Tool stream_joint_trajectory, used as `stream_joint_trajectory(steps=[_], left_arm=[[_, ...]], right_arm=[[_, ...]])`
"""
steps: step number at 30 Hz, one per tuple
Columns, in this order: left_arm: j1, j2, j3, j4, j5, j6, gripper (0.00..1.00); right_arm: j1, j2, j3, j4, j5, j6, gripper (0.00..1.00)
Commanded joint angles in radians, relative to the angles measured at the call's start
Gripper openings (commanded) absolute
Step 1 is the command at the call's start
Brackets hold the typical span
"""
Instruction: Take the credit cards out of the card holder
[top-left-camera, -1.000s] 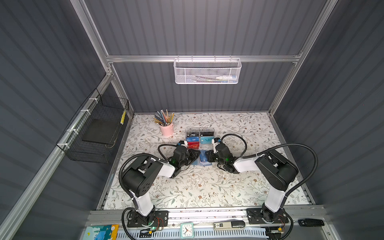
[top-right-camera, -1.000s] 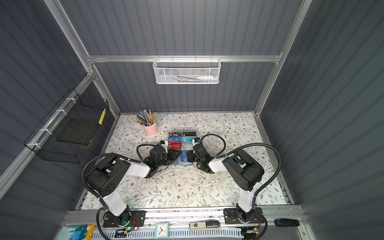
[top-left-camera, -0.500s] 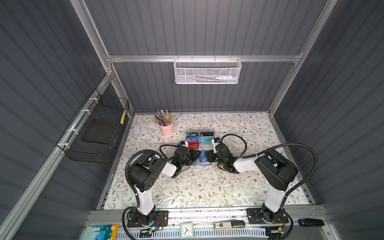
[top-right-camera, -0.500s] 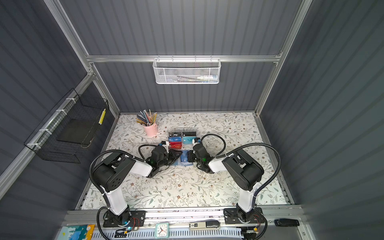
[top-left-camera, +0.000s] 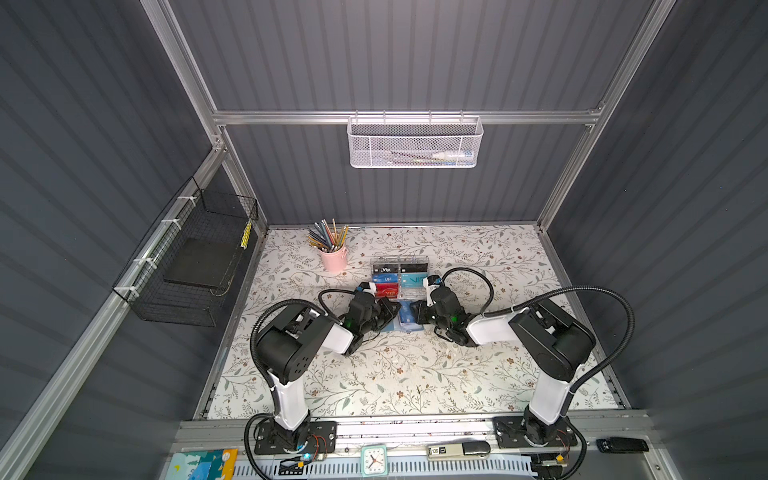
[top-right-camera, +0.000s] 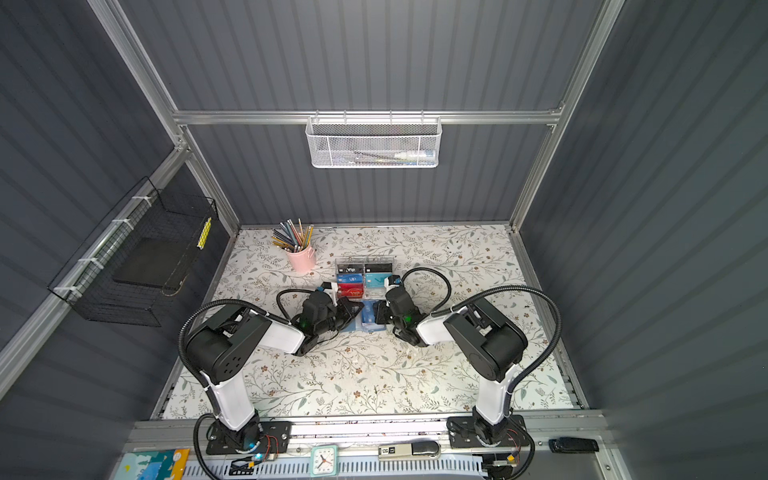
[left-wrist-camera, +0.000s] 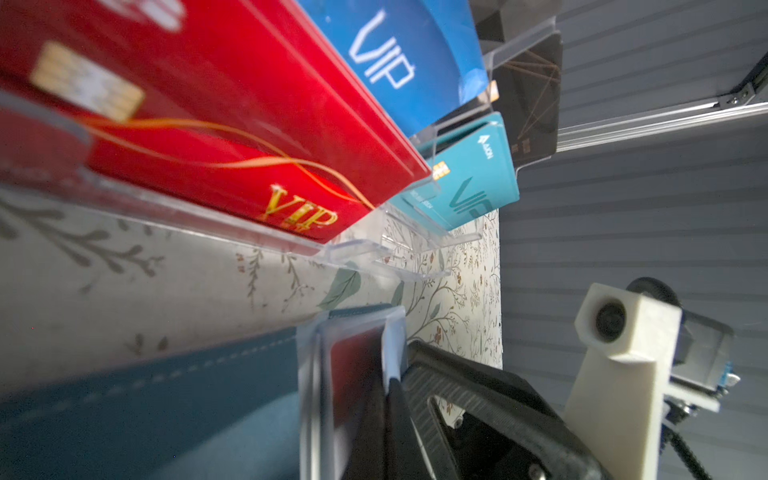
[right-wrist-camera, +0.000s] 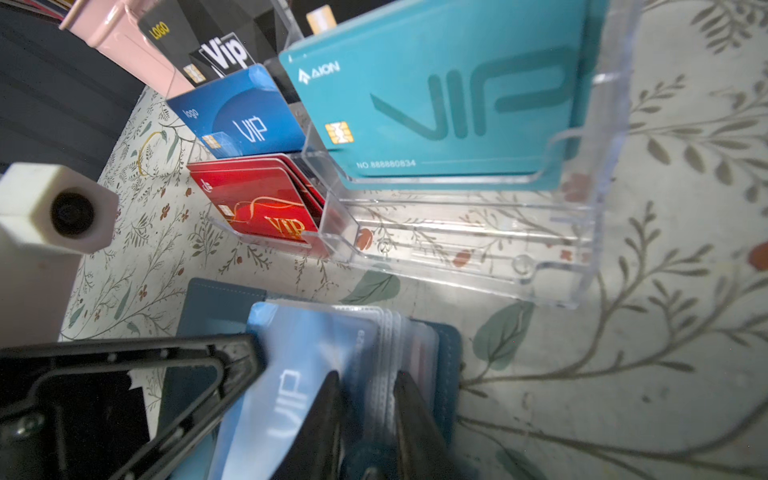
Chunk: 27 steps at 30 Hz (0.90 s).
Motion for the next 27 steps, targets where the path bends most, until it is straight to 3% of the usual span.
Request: stream_joint_trajectory(steps=[1,27], left_arm=[[-0.019,-0.014,0.002,0.107,0.051,0.019,0.02],[-0.013,-0.062,-0.042,0.002,0.057,0.103,0.00]], right_arm=[[0.032,0.088,-0.052,-0.292,-0.098,-0.008,0.27],[0.023,0.085,-0.075,-0.260,-0.118,0.003,0.28]])
